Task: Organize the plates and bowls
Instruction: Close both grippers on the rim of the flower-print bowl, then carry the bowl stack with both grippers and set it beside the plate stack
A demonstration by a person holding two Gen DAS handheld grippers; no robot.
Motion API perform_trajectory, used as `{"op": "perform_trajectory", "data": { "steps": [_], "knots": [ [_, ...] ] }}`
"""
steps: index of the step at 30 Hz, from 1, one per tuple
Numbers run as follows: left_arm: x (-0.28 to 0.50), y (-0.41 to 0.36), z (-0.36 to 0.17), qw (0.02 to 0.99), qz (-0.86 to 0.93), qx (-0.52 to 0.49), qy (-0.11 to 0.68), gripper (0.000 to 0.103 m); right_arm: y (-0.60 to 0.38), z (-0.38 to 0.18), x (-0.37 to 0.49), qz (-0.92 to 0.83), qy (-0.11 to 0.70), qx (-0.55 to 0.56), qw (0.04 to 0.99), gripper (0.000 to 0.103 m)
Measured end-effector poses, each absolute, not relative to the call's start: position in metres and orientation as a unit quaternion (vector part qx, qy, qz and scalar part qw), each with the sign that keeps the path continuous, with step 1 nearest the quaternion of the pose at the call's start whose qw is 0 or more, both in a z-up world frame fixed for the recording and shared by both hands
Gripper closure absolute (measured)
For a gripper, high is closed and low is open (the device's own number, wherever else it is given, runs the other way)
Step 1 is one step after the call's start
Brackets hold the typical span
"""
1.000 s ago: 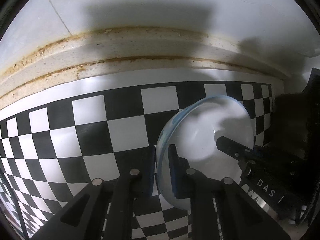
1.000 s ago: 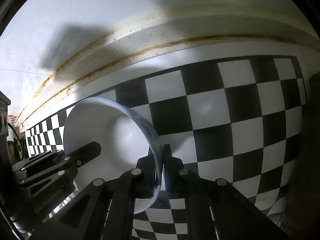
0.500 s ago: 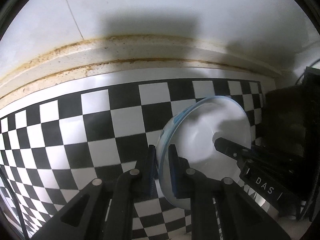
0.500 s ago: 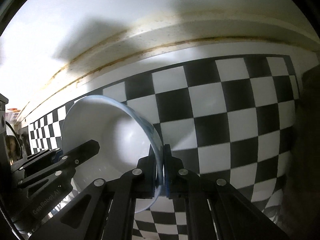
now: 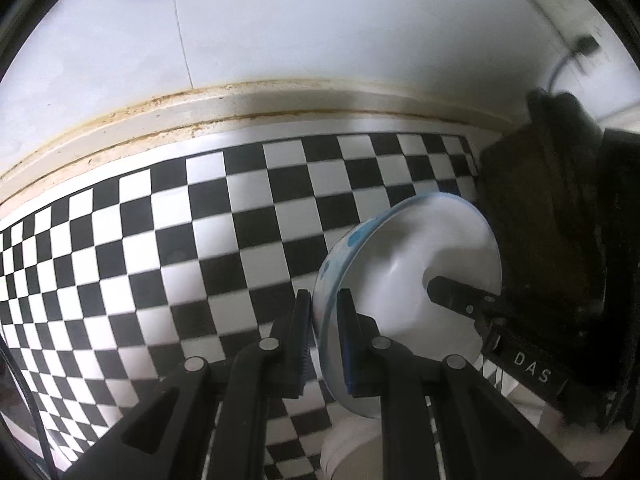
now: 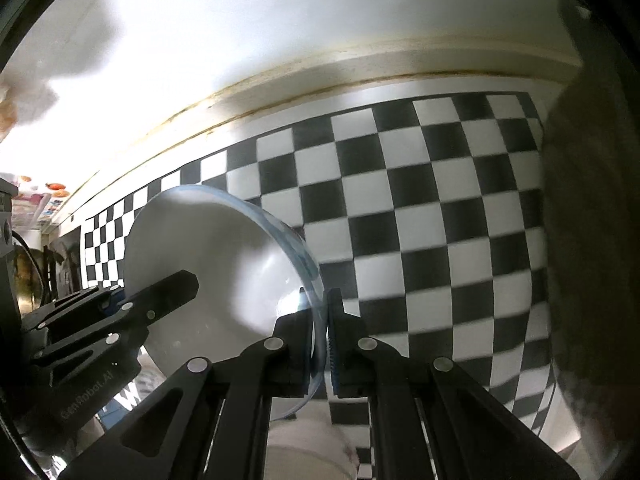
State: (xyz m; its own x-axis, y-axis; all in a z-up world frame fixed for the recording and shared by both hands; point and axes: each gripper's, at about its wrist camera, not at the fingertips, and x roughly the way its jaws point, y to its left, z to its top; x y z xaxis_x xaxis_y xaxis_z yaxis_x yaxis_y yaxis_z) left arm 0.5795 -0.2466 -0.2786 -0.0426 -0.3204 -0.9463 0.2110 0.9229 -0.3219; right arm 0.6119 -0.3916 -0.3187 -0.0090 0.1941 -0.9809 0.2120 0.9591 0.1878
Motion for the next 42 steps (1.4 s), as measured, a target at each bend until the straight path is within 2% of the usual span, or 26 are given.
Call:
{"op": "perform_trajectory", "data": {
  "steps": [12,20,42],
  "knots": [
    [0.501,-0.229,-0.229,0.701,-0.215,-0.026,0.680,0.092,-0.362,-0.272,0.522,0.001,0.689,0.159,0.707,0.095],
    [0.456,-0.232,-0.223,0.692,-0.232,-0.021,0.684,0.092,-0.370,-0.249,0.461,0.002,0.686,0.165,0.708,0.095],
    [0.408,-0.256,-0.292,0.627,-0.232,0.025,0.743,0.092,-0.388,-0.324,0.400,-0.016,0.731,0.182,0.657,0.094]
  ]
}}
